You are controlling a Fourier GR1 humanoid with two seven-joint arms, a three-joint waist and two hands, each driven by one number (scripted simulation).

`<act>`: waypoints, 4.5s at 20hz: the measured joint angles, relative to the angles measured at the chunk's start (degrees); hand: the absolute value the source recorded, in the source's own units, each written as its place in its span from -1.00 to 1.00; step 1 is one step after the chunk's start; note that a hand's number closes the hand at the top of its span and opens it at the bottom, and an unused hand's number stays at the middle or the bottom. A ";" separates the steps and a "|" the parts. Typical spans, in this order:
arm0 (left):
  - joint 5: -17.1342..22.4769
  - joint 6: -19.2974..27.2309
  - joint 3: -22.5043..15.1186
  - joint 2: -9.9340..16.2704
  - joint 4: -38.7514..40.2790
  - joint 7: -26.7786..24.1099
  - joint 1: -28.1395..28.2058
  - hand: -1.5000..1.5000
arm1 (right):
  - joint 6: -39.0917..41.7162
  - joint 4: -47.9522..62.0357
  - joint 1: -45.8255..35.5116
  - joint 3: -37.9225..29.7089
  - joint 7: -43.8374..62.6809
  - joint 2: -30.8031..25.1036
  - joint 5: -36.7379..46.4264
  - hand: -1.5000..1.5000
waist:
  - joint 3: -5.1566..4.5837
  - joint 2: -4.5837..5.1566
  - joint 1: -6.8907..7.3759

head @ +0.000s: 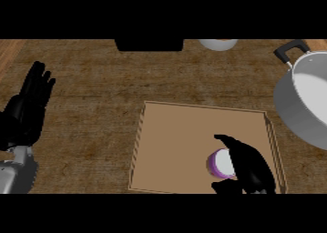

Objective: Pick the can from the tray and place it in the pot

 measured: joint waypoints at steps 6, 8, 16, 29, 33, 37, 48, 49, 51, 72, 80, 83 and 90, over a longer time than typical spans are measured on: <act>-0.80 -1.44 1.13 -0.87 -0.85 0.09 0.98 0.00 | 0.90 2.74 -0.85 -0.67 -6.80 -0.36 2.44 1.00 | -0.12 -0.14 0.03; -0.91 -2.03 1.85 -0.95 -0.51 0.49 0.06 0.00 | 0.45 4.05 -1.19 -0.95 -7.91 0.62 3.79 1.00 | -0.29 -0.30 -0.09; -2.94 -1.99 2.26 -2.98 -0.46 0.99 -0.50 0.00 | 1.70 -0.23 2.89 1.38 -11.93 0.04 7.34 1.00 | -0.17 -0.23 -0.37; -2.42 -2.64 3.88 -2.31 -1.98 0.47 2.74 0.00 | -5.12 -26.66 22.54 6.86 -41.43 -24.62 4.86 1.00 | 0.06 -0.62 -2.29; -2.41 -2.53 4.31 -2.35 -2.02 0.30 3.20 0.00 | -12.70 -30.20 26.93 -0.29 -45.17 -24.17 2.10 1.00 | 0.09 -0.56 -2.78; -2.49 -2.43 4.27 -2.65 -1.72 0.30 2.94 0.00 | -18.25 -31.03 28.30 -8.92 -48.06 -23.05 -0.18 1.00 | 0.08 -0.42 -2.86; -2.97 -2.94 3.76 -3.01 -0.71 0.57 0.88 0.00 | -15.14 -28.54 27.53 -37.32 -51.83 -24.51 -29.86 1.00 | 0.04 -0.12 -1.37; -3.20 -2.81 3.40 -3.30 -1.17 0.78 1.24 0.00 | -13.98 -26.62 26.54 -39.68 -52.43 -24.80 -32.87 1.00 | 0.04 -0.11 -1.10; -3.28 -2.73 3.29 -3.59 -1.04 1.15 0.30 0.00 | -12.06 -21.07 22.98 -42.70 -53.33 -25.49 -36.37 1.00 | 0.02 -0.02 -0.57; -4.23 -4.29 3.26 -4.31 1.26 1.08 -2.94 0.00 | -20.69 35.25 -11.49 -40.40 -70.30 -26.79 -16.25 1.00 | 0.09 0.49 1.76; -4.43 -4.48 3.12 -4.86 0.42 1.42 -2.50 0.00 | -15.29 59.42 -24.09 -39.32 -75.58 -24.57 -15.03 -1.00 | 0.12 0.58 1.97; -4.74 -4.28 2.95 -5.31 1.31 1.12 -3.41 0.00 | -11.48 65.62 -27.51 -38.66 -78.44 -23.50 -15.12 -1.00 | -0.08 0.62 1.96; -4.58 -4.76 3.61 -4.79 1.35 1.21 -3.11 0.00 | 0.04 73.68 -31.83 -44.32 -85.84 -23.03 -23.01 -1.00 | -0.22 0.53 1.50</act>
